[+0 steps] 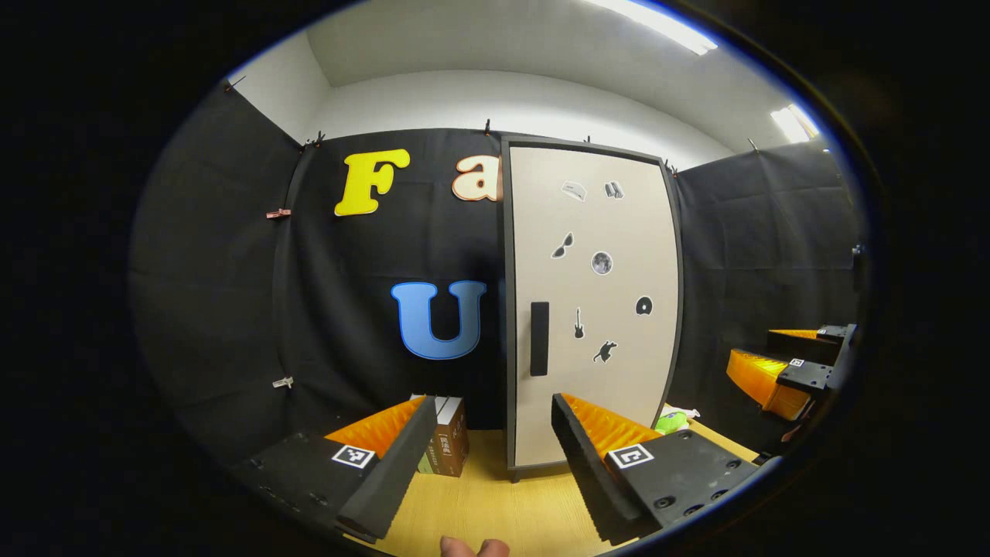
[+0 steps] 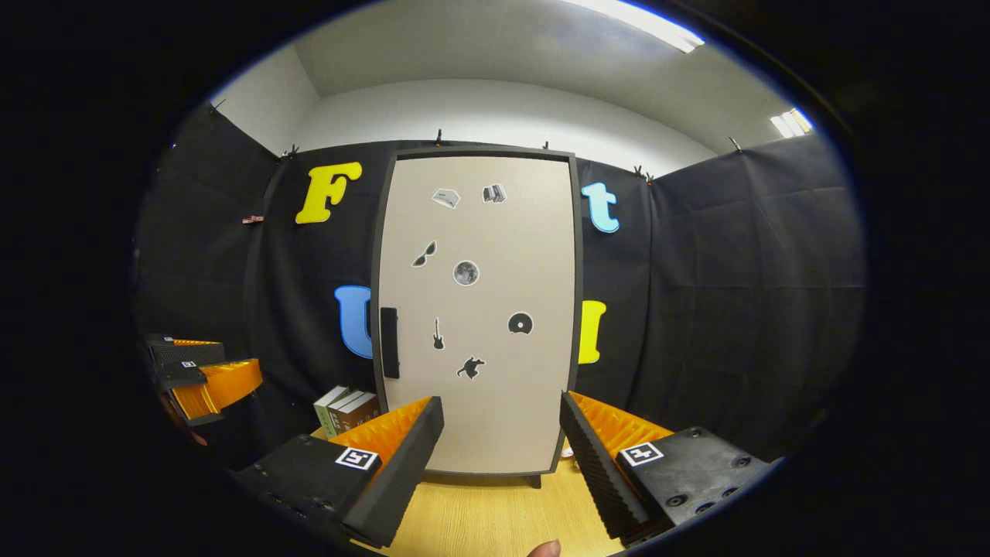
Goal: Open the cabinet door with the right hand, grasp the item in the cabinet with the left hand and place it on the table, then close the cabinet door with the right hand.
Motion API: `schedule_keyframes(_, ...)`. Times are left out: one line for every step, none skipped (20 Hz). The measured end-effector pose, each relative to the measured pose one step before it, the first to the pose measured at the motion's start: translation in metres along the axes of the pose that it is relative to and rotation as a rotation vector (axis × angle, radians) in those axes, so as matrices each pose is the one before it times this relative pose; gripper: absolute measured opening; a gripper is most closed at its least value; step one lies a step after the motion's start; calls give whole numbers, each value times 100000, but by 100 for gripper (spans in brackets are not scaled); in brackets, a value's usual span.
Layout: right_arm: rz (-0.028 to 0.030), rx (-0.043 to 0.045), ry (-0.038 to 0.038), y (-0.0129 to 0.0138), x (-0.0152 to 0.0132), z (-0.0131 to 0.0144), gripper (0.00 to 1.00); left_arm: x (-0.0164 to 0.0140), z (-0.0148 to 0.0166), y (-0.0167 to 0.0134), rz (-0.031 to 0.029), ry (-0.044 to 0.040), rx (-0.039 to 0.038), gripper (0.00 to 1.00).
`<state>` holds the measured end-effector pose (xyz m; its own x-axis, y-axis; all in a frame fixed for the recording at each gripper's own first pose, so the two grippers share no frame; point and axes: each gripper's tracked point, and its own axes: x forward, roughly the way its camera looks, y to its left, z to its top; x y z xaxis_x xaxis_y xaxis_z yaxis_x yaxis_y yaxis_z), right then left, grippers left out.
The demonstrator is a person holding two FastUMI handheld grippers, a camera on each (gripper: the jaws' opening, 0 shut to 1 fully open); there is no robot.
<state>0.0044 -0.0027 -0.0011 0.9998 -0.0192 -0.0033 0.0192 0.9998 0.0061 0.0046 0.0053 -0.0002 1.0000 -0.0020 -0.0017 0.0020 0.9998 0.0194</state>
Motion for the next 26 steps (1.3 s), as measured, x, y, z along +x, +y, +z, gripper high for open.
schedule_keyframes(212,-151,-113,113,1,53,97,-34,-22,83,6,-92,-16,94)
schedule_keyframes(306,-177,1,200,60,42,97,-4,68,200,7,-128,-167,94)
schedule_keyframes(428,41,6,296,160,-53,97,-16,-82,158,-79,-114,-198,94)
schedule_keyframes(472,420,190,393,267,-13,97,8,-22,137,-336,67,-204,94)
schedule_keyframes(1079,671,104,549,284,62,97,-29,-132,275,233,88,-334,94)
schedule_keyframes(1520,649,202,817,506,4,97,-74,46,487,592,-318,-696,94)
schedule_keyframes(1822,279,172,834,575,44,97,17,-101,272,150,-155,-844,94)
schedule_keyframes(974,-224,-388,763,683,102,97,-48,-120,311,23,116,-816,94)
schedule_keyframes(813,-372,-342,670,764,66,97,-63,-262,333,-37,499,-496,94)
schedule_keyframes(1122,93,-576,908,889,105,97,-83,-91,489,399,98,-29,94)
schedule_keyframes(1044,433,-210,944,1003,-96,97,-21,-94,537,838,61,664,94)
schedule_keyframes(1226,574,-343,1029,987,-80,97,-47,-85,587,760,30,1089,94)
schedule_keyframes(1133,190,-26,998,1012,-116,97,38,-232,522,746,133,845,94)
schedule_keyframes(892,128,-81,1007,1137,-241,97,-13,-152,486,425,328,495,94)
schedule_keyframes(1358,56,24,975,1106,-253,97,37,-223,359,438,271,161,94)
schedule_keyframes(933,246,-72,986,1137,-246,97,3,-232,388,320,451,-158,94)
schedule_keyframes(641,299,-286,750,1134,-210,97,66,-249,400,237,371,-238,94)
schedule_keyframes(37,485,-5,545,1188,-184,97,-2,-290,334,86,519,-261,94)
schedule_keyframes(391,1292,-18,608,1081,-180,97,-28,-303,361,292,240,-25,94)
schedule_keyframes(-244,1388,24,401,1197,-89,97,-5,-193,431,464,170,48,94)
schedule_keyframes(-654,1137,-163,59,1096,-165,97,59,-250,197,108,57,197,94)
schedule_keyframes(-930,462,-537,91,1174,-124,97,66,-159,169,-63,219,-281,94)
schedule_keyframes(-1000,142,-33,10,1108,-306,97,66,-232,69,-259,347,-893,94)
schedule_keyframes(279,334,81,331,1114,-422,97,29,-136,170,-148,263,-1176,94)
schedule_keyframes(-99,19,495,252,1090,-404,97,37,-250,142,-72,194,-871,94)
schedule_keyframes(87,-116,640,257,1027,-481,97,10,-183,199,136,267,-432,94)
